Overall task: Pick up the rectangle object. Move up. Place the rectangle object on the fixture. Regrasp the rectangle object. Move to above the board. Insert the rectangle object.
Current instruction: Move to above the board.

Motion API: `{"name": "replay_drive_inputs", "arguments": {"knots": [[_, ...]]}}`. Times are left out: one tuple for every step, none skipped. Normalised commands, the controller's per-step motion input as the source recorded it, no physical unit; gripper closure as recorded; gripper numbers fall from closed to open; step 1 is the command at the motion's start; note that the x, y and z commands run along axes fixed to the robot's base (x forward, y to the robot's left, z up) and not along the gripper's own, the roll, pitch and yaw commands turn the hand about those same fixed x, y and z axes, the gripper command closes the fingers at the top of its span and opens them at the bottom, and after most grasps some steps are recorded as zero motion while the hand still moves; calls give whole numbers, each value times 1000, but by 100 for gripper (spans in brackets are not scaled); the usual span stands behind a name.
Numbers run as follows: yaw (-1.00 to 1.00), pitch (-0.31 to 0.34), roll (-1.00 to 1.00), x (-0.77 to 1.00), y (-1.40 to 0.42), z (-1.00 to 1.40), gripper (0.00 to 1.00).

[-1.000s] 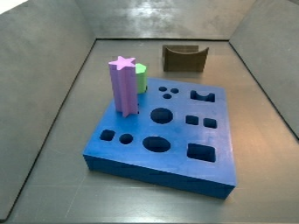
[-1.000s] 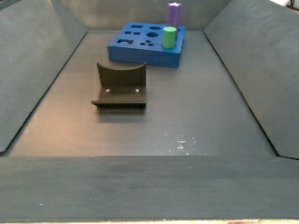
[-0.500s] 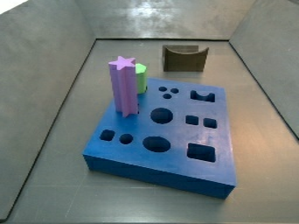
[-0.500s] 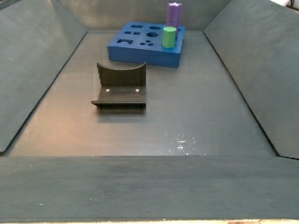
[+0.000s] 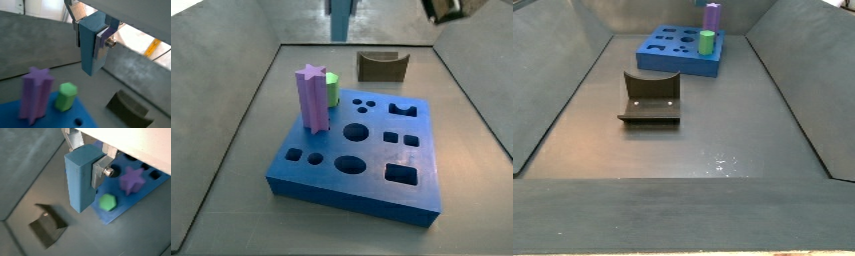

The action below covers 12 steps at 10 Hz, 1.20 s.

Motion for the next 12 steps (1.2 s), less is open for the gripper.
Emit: {"name": "replay_drive_inputs", "arguments": {"knots": [[-77, 33, -1000, -132, -175, -118, 100], [-73, 34, -1000, -100, -63, -40, 100], [-65, 28, -1000, -92, -1, -8, 100], [-57, 23, -1000, -81, 29, 2, 100], [-54, 23, -1000, -67, 34, 8, 100], [-47, 24, -1000, -49, 34, 7, 100], [-44, 19, -1000, -43, 35, 6, 100], [-41, 18, -1000, -45, 37, 7, 100], [-29, 9, -1000, -52, 38, 14, 100], [-34, -5, -1000, -48, 39, 12, 100], [-27, -18, -1000, -52, 44, 10, 100], [-19, -34, -969, -51, 40, 12, 100]]}}
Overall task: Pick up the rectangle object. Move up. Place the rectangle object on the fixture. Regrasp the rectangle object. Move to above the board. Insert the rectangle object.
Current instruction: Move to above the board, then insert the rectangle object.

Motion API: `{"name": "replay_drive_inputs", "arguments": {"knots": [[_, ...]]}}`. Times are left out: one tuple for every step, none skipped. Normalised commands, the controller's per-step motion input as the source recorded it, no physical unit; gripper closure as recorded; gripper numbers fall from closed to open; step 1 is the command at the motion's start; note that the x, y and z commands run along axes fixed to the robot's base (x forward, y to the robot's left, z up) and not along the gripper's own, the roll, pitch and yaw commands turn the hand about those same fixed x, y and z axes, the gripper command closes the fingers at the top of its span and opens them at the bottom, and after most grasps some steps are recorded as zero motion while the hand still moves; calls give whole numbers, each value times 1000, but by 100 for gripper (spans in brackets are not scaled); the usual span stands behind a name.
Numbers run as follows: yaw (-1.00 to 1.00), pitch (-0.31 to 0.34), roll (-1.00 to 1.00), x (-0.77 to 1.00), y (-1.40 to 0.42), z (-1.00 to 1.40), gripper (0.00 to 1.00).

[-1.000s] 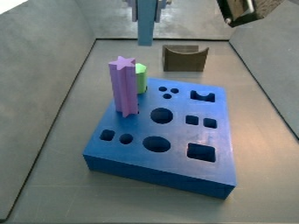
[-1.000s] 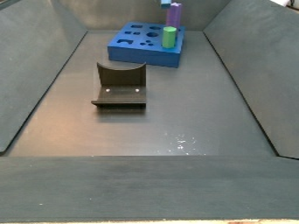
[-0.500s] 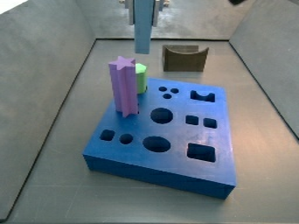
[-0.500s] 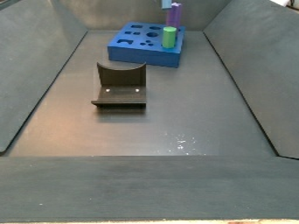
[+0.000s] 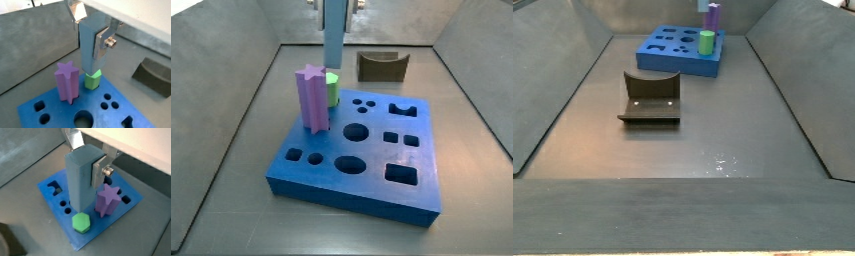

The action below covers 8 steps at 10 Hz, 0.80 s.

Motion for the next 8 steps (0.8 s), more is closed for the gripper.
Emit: {"name": "replay_drive_inputs", "arguments": {"knots": [[-9, -42, -697, -55, 38, 9, 100], [-12, -52, -562, -49, 37, 7, 100], [-10, -42, -371, -43, 30, 9, 100], [0, -14, 0, 0, 0, 0, 100], [0, -9, 0, 0, 0, 0, 100], [0, 9, 0, 0, 0, 0, 100], [303, -91, 37, 194, -506, -86, 100], [291, -69, 0, 600, -600, -377, 100]]}}
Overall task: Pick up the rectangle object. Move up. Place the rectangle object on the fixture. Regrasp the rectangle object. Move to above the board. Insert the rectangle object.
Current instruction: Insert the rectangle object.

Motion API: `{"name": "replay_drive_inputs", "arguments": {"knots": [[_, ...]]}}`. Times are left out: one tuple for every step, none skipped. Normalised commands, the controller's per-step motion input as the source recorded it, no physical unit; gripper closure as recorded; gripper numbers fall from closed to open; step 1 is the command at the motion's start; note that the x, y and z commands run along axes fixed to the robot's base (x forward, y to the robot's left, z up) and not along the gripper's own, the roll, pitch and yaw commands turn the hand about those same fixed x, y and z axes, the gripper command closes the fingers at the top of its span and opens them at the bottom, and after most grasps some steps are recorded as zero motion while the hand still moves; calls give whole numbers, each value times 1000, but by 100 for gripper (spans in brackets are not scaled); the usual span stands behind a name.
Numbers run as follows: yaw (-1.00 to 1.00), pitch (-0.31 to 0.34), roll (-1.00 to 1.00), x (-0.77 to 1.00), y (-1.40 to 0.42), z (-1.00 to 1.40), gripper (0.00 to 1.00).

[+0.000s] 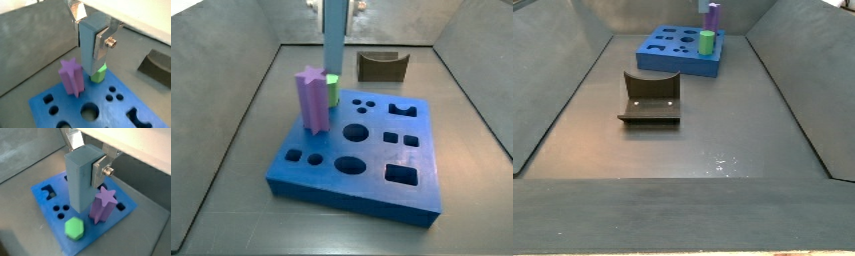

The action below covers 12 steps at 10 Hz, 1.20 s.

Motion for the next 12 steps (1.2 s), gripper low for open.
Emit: {"name": "replay_drive_inputs", "arguments": {"knots": [[194, -34, 0, 677, -643, -369, 100], [0, 0, 0, 780, -574, -217, 100], [-94, 200, 80, 406, -63, 0, 100], [-409, 151, 174, 460, -211, -51, 100], [-1000, 0, 46, 0, 0, -146, 100], [-1000, 0, 14, 0, 0, -191, 100], [-1000, 0, 0, 0, 0, -246, 100], [-1000, 0, 0, 0, 0, -334, 100], [-526, -91, 0, 303, -386, -369, 100], [186, -314, 0, 89, -340, -223, 100], [249, -166, 0, 334, -463, -240, 100], [31, -157, 0, 451, -957, -469, 100]]}}
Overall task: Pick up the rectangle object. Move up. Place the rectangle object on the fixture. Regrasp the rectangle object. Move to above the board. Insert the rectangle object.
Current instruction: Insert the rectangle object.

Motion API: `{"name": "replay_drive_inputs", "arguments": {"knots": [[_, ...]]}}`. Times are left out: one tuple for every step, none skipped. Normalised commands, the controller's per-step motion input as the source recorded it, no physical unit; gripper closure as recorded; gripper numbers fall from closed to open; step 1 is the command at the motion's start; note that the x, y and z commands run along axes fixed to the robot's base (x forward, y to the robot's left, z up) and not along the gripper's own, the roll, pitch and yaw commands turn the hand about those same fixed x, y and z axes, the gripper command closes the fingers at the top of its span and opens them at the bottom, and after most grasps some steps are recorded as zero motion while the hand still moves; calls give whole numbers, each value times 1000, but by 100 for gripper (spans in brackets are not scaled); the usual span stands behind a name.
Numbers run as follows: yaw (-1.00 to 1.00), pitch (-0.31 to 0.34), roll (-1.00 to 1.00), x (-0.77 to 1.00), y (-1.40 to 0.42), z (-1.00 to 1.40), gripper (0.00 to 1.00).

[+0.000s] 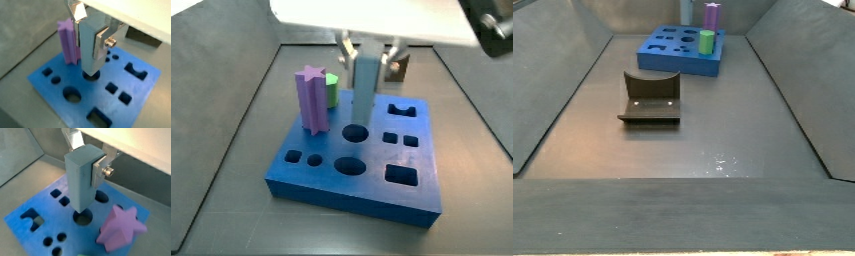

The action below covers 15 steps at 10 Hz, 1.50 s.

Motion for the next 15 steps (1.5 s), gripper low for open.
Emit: {"name": "replay_drive_inputs", "arguments": {"knots": [[34, -100, 0, 540, -817, -360, 100], [57, 0, 0, 71, -177, -46, 100], [0, 23, 0, 0, 0, 0, 100], [-877, 0, 0, 0, -309, -117, 100], [-1000, 0, 0, 0, 0, -134, 100], [-1000, 0, 0, 0, 0, -134, 100], [-1000, 0, 0, 0, 0, -137, 100], [-1000, -14, 0, 0, 0, -143, 100], [-1000, -6, 0, 0, 0, -131, 100], [-17, 151, 63, 49, 0, 86, 100], [-257, -86, 51, 0, -37, 483, 100], [-506, 97, 117, 194, 0, 1000, 100], [-920, 0, 106, 0, 0, 554, 100], [-1000, 0, 9, 0, 0, 389, 100], [-1000, 0, 0, 0, 0, 363, 100]]}}
